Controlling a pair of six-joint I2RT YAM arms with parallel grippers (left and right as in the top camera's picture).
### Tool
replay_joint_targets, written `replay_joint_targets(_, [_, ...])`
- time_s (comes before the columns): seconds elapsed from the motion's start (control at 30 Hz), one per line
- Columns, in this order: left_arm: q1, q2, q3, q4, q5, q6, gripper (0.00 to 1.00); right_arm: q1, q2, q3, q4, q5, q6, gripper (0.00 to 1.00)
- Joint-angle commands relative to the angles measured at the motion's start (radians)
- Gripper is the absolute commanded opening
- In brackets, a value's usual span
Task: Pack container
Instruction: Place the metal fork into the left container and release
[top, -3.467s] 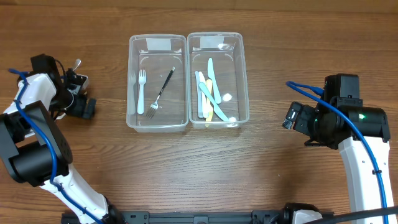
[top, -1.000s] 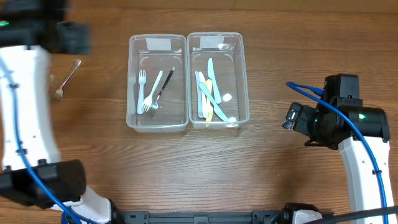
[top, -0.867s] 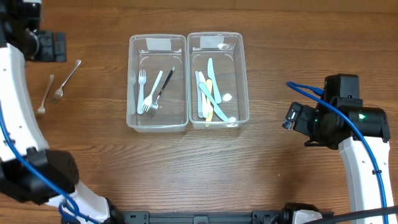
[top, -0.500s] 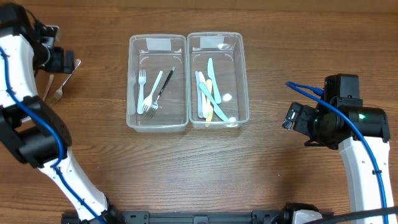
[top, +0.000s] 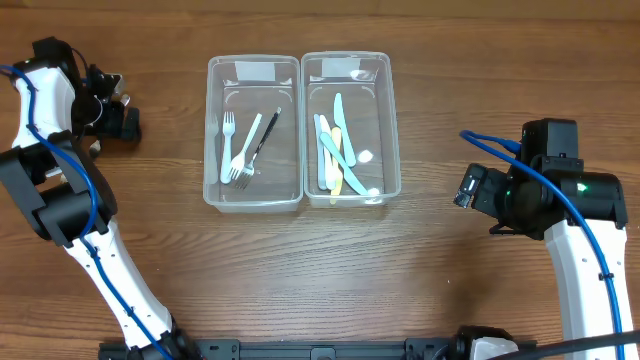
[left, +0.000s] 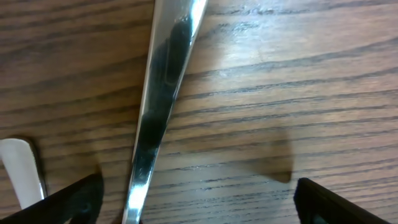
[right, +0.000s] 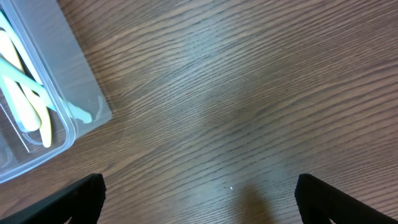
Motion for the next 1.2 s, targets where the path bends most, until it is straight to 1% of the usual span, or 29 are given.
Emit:
replay_joint_targets(0.0, [0.006, 0.052, -0.004, -0.026, 0.002, 0.007, 0.85, -0.001, -0.019, 0.002, 0.007, 0.001, -0.003, 1.0])
replay_joint_targets(0.03, [0.006, 0.052, -0.004, -0.029, 0.002, 0.007, 0.78, -0.001, -0.019, 0.002, 0.007, 0.001, -0.003, 1.0])
replay_joint_targets(0.07, [0.006, 0.052, -0.004, -0.035, 0.002, 0.007, 0.67, -0.001, -0.019, 0.002, 0.007, 0.001, -0.003, 1.0])
replay_joint_targets(0.1, [0.006, 0.052, -0.004, -0.043, 0.002, 0.007, 0.54, -0.001, -0.019, 0.002, 0.007, 0.001, -0.003, 1.0])
replay_joint_targets(0.13, [0.006, 0.052, -0.004, -0.048, 0.002, 0.007, 0.45, -0.001, -0.019, 0.002, 0.007, 0.001, -0.003, 1.0])
replay_joint_targets(0.27, [0.006, 0.052, -0.004, -0.064, 0.002, 0.007, 0.22, -0.001, -0.019, 0.002, 0.01, 0.001, -0.003, 1.0])
replay_joint_targets(0.33, [0.006, 0.052, -0.004, -0.07, 0.002, 0.006, 0.16, -0.001, -0.019, 0.002, 0.01, 0.001, -0.003, 1.0])
replay_joint_targets(0.47, [0.006, 0.052, -0.004, -0.064, 0.001, -0.027, 0.11, -0.001, -0.019, 0.002, 0.01, 0.001, -0.003, 1.0])
replay_joint_targets(0.53, [0.005, 0.051, -0.002, -0.067, -0.037, -0.067, 0.04, -0.001, -0.019, 0.002, 0.011, 0.002, -0.004, 1.0])
replay_joint_targets(0.6, [0.003, 0.036, 0.006, -0.077, -0.05, -0.101, 0.04, -0.001, -0.019, 0.002, 0.013, 0.001, -0.003, 1.0])
replay_joint_targets(0.7, [-0.006, -0.036, 0.006, -0.096, -0.045, -0.126, 0.04, -0.001, -0.019, 0.002, 0.029, 0.001, -0.003, 1.0])
replay_joint_targets(0.8, [-0.039, -0.177, 0.006, -0.121, -0.038, -0.178, 0.04, -0.001, -0.019, 0.002, 0.041, 0.001, -0.003, 1.0])
replay_joint_targets(0.9, [-0.101, -0.322, 0.006, -0.154, -0.038, -0.233, 0.04, -0.001, -0.019, 0.002, 0.043, 0.001, -0.003, 1.0])
replay_joint_targets(1.0, [-0.237, -0.486, 0.006, -0.206, -0.039, -0.306, 0.04, -0.001, -0.019, 0.002, 0.041, 0.001, -0.003, 1.0])
replay_joint_targets(1.1, [-0.406, -0.556, 0.006, -0.261, -0.04, -0.38, 0.04, -0.001, -0.019, 0.002, 0.035, 0.001, -0.003, 1.0])
replay_joint_targets(1.17, [-0.481, -0.554, 0.005, -0.28, -0.04, -0.426, 0.04, -0.001, -0.019, 0.002, 0.031, 0.0, -0.003, 1.0])
